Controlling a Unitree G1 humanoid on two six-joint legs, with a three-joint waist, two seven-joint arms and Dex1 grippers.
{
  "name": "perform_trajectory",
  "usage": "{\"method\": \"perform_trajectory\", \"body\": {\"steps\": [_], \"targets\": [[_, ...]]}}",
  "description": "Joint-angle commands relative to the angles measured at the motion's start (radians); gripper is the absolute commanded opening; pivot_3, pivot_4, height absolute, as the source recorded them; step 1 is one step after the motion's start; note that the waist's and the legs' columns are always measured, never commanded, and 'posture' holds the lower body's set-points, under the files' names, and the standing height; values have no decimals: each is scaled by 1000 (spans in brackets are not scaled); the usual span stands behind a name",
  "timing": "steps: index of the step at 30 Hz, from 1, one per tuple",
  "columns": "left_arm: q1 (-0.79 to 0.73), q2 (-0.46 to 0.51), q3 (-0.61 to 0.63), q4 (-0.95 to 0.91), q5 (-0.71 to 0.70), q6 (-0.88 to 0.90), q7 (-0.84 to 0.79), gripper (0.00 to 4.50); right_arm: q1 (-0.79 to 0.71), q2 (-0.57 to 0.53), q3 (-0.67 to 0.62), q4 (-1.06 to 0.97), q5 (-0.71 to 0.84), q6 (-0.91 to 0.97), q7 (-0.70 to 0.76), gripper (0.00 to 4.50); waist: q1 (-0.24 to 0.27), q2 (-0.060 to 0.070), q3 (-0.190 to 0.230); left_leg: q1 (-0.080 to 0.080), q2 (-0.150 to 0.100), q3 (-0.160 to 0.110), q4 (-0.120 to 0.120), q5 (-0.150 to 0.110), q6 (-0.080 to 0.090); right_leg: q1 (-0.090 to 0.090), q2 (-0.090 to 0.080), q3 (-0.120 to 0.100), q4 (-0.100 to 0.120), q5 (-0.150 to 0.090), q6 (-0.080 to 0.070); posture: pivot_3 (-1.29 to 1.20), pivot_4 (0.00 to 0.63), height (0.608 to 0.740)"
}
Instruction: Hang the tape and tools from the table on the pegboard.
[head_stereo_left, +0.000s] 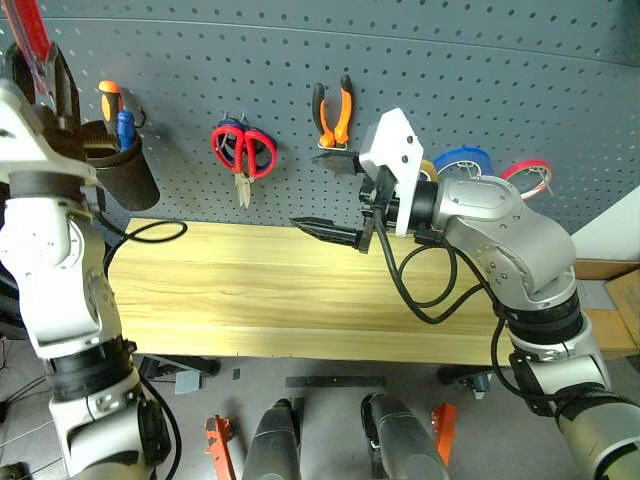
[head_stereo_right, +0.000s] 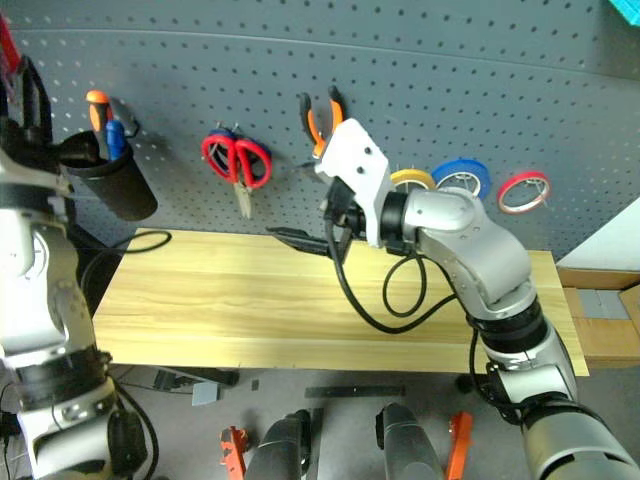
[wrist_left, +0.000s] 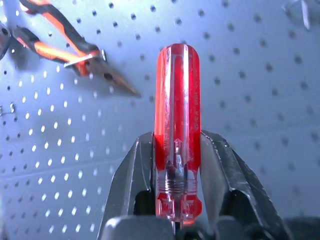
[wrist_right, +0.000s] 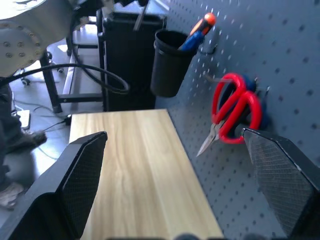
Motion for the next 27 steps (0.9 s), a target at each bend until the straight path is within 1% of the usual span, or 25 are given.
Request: {"method": "perform_trajectory", "body": {"steps": [1, 4, 8, 14, 18, 20, 21, 25, 27], "targets": [[-109, 42, -8, 210, 12, -145, -34, 869, -40, 35, 1, 20, -41, -57, -32, 4500, -1, 0, -4, 0, 0, 0, 0, 0, 0, 0, 0, -1, 0, 0, -1, -76, 139, 740], [-190, 41, -42, 390, 32, -270, -53, 869, -53, 62, 17, 53, -78, -89, -47, 4500, -2, 0, -8, 0, 0, 0, 0, 1, -2, 1, 0, -1, 0, 0, -1, -85, 136, 740], [-268, 34, -76, 570, 53, -393, -60, 869, -64, 85, 29, 68, -101, -99, -51, 4500, -3, 0, -9, 0, 0, -1, 1, 2, -4, 1, -1, -3, 0, 1, -1, -113, 133, 740], [-292, 52, -87, 724, 81, -524, -30, 869, -64, 104, 27, 58, -110, -89, -53, 4500, -7, 0, -9, -1, 1, -1, 2, 2, -4, 0, -2, -7, 0, 1, -1, -127, 133, 740], [-279, 57, -92, 785, 107, -578, 5, 869, -58, 109, 29, 47, -111, -82, -53, 4500, -10, 0, -12, 0, 1, -1, 3, 2, -4, 0, -2, -8, 2, 1, -1, -135, 133, 740], [-273, 56, -86, 800, 108, -594, 23, 1595, -56, 107, 30, 48, -112, -81, -51, 4500, -10, 0, -12, 0, 1, -1, 4, 2, -4, 0, -2, -8, 2, 1, -1, -134, 133, 740], [-270, 55, -81, 806, 102, -599, 27, 1843, -55, 106, 30, 50, -113, -82, -50, 4500, -11, 0, -13, 0, 1, -1, 5, 2, -4, 0, -2, -8, 3, 1, -1, -135, 133, 740], [-257, 47, -63, 808, 84, -603, 60, 3181, -51, 102, 29, 47, -114, -80, -48, 4500, -16, 0, -20, 0, 1, -1, 5, 2, -4, 0, -2, -9, 4, 1, -1, -138, 132, 740], [-257, 43, -63, 797, 78, -599, 75, 3948, -50, 100, 28, 47, -114, -79, -48, 4500, -18, 0, -24, 0, 1, -1, 5, 2, -4, 0, -3, -9, 5, 1, -1, -138, 131, 740]]}}
